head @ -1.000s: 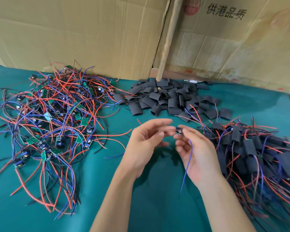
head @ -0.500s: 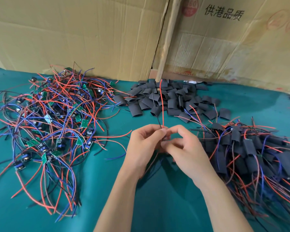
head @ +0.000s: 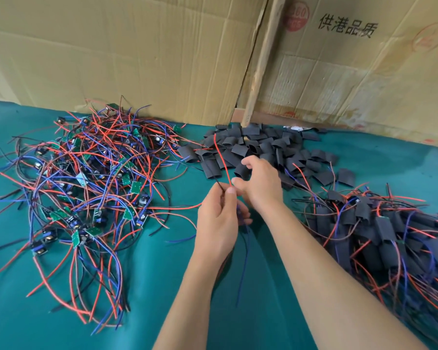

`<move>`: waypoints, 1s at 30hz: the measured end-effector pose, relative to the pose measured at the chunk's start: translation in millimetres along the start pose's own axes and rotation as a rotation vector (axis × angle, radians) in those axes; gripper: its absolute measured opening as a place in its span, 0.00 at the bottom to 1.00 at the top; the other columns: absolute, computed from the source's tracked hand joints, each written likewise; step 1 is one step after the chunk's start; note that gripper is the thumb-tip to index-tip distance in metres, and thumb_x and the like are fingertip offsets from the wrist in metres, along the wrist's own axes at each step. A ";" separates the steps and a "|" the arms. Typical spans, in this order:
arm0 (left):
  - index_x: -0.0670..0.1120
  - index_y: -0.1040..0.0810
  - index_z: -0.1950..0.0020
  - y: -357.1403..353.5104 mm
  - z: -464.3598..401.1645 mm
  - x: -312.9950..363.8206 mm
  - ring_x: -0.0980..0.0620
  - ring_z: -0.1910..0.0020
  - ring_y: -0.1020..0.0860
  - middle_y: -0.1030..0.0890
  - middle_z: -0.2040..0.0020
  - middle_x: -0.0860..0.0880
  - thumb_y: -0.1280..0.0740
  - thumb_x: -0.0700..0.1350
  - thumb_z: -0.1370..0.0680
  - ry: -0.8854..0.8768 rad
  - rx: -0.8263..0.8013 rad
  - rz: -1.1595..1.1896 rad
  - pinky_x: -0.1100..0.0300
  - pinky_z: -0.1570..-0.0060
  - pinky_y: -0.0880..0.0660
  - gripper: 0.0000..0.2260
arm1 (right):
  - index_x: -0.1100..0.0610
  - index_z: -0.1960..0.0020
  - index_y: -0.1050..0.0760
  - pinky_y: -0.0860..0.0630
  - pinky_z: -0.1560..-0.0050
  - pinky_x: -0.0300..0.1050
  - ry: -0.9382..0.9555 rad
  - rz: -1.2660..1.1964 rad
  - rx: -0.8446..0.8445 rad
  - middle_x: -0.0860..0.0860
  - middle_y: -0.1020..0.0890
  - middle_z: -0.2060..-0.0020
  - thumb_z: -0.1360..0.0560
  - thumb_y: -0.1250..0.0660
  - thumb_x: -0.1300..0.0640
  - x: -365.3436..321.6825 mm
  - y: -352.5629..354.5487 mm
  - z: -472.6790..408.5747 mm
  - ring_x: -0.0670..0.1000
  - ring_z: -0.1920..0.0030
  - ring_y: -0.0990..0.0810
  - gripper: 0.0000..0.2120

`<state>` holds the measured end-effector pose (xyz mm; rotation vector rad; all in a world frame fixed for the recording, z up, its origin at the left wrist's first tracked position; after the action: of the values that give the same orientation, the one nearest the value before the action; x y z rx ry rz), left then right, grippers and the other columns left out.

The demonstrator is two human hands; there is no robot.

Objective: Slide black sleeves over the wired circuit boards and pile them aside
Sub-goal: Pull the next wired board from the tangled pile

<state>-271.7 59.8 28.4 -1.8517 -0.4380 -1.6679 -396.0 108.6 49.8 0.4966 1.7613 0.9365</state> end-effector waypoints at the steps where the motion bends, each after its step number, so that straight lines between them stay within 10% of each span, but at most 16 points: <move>1: 0.42 0.28 0.53 0.2 0.2 0.1 0.51 0.68 0.23 0.22 0.70 0.51 0.43 0.42 0.14 -0.013 -0.001 -0.029 0.55 0.63 0.19 0.10 | 0.50 0.32 0.25 0.28 0.47 0.48 -0.005 -0.020 0.013 0.49 0.22 0.36 0.24 0.27 0.55 1.1 -0.1 0.5 0.54 0.36 0.24 0.22; 7: 0.47 0.36 0.51 -0.1 4.8 4.1 0.49 0.73 0.24 0.20 0.71 0.47 0.45 0.37 0.17 -0.010 -0.042 -0.095 0.47 0.64 0.18 0.06 | 0.46 0.41 0.20 0.26 0.50 0.43 -0.078 -0.376 0.064 0.45 0.19 0.47 0.32 0.22 0.53 8.0 18.6 39.4 0.48 0.52 0.18 0.20; 12: 0.47 0.32 0.53 0.6 5.9 3.9 0.48 0.76 0.24 0.24 0.73 0.50 0.44 0.34 0.20 -0.031 -0.027 -0.179 0.59 0.74 0.26 0.08 | 0.47 0.49 0.17 0.24 0.64 0.48 -0.116 -0.752 -0.014 0.50 0.18 0.56 0.47 0.25 0.51 11.3 24.2 87.0 0.50 0.67 0.21 0.25; 16: 0.47 0.29 0.54 -2.9 8.7 5.8 0.45 0.73 0.24 0.24 0.72 0.50 0.43 0.46 0.19 -0.049 -0.111 -0.193 0.53 0.70 0.23 0.07 | 0.47 0.47 0.17 0.20 0.57 0.48 -0.030 -0.621 0.082 0.49 0.18 0.56 0.40 0.18 0.59 13.5 37.3 94.3 0.48 0.63 0.19 0.23; 21: 0.37 0.31 0.58 -2.4 7.6 6.0 0.59 0.73 0.30 0.29 0.72 0.56 0.41 0.43 0.15 -0.130 -0.145 -0.323 0.70 0.70 0.32 0.14 | 0.54 0.44 0.17 0.22 0.57 0.44 0.174 -0.323 0.234 0.46 0.22 0.57 0.35 0.18 0.62 9.3 39.3 102.1 0.46 0.63 0.21 0.20; 30: 0.43 0.29 0.60 0.6 9.0 9.9 0.48 0.72 0.29 0.28 0.72 0.48 0.43 0.46 0.13 -0.007 -0.146 -0.200 0.58 0.72 0.27 0.17 | 0.51 0.50 0.15 0.19 0.64 0.45 -0.047 -1.066 -0.195 0.54 0.14 0.61 0.33 0.24 0.61 10.0 42.0 102.6 0.53 0.65 0.17 0.13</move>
<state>-262.8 63.5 37.7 -1.9737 -0.5315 -1.8707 -309.6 178.1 60.2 -0.5266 1.5408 0.3048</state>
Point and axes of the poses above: each hand's wrist, its own z-axis away from the middle knuckle, its own y-axis out of the back of the hand, x = y × z, the point moved 2 cm from there along -z, towards the middle knuckle
